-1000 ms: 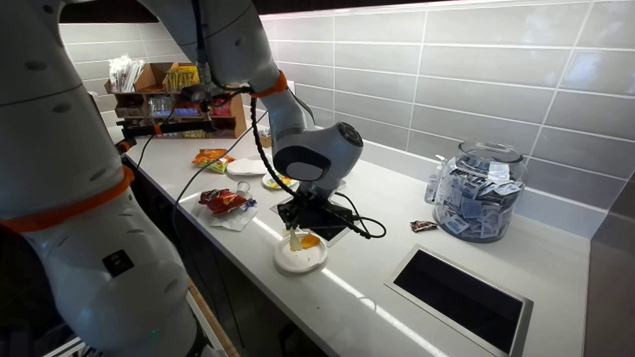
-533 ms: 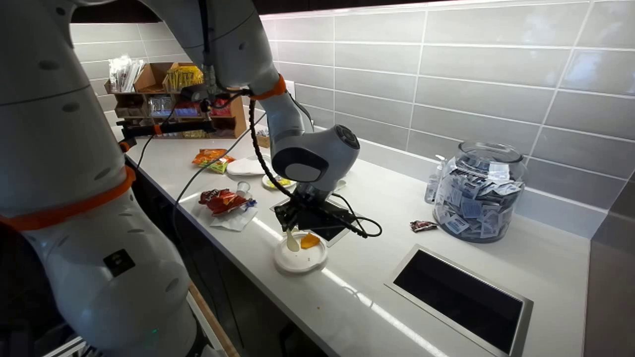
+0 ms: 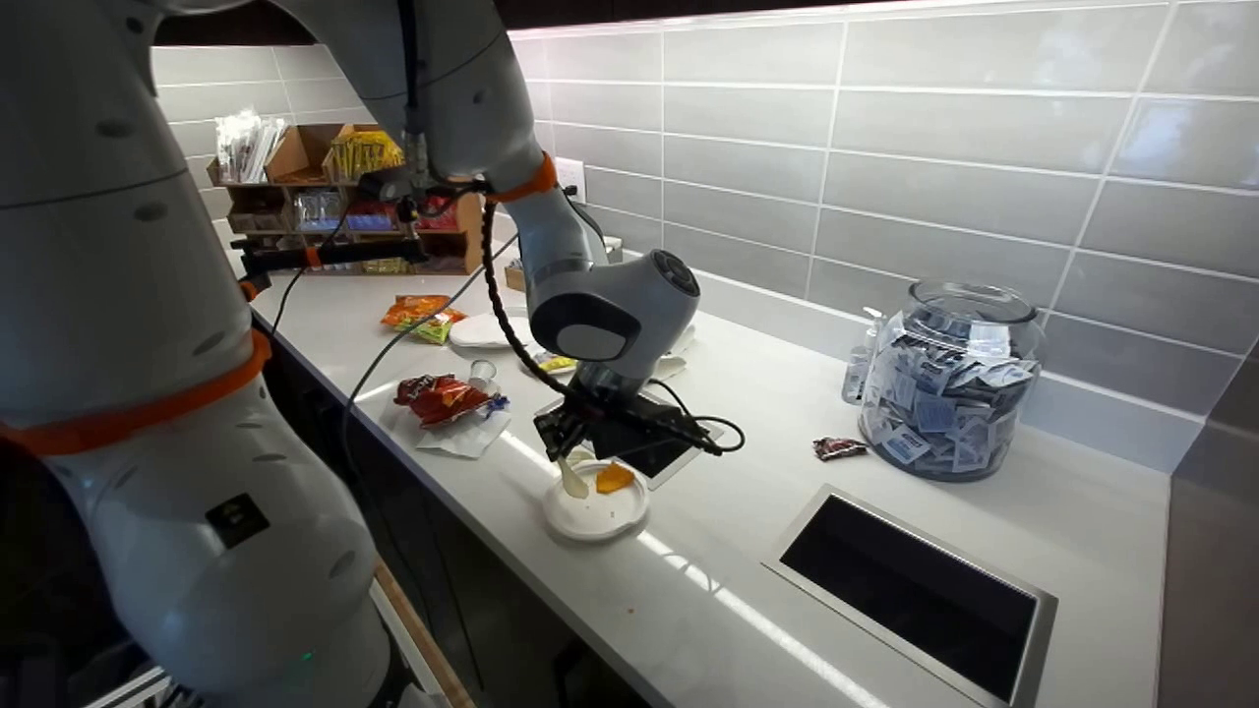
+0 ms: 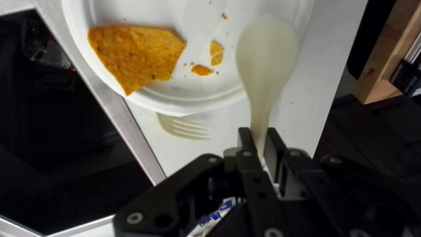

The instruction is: Use the spoon to push the big, orange piece into the bin

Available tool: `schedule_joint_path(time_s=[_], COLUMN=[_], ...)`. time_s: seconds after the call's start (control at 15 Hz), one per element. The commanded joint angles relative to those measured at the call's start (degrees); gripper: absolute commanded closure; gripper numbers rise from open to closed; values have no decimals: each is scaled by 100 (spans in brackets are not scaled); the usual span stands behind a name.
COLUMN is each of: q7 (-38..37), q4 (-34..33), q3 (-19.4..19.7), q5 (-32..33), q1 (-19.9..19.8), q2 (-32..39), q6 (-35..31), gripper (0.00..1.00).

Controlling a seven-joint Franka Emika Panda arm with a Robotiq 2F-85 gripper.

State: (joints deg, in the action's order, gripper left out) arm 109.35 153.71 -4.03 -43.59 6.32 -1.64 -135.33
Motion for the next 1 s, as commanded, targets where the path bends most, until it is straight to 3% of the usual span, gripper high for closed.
schedule_joint_path(time_s=[0.0, 0.93], q7=[630, 2101], q4=[27, -209], q3=[-47, -98], q5=[-244, -479], q1=[5, -59], q2=[48, 428], q6=[44, 430], gripper=[97, 97])
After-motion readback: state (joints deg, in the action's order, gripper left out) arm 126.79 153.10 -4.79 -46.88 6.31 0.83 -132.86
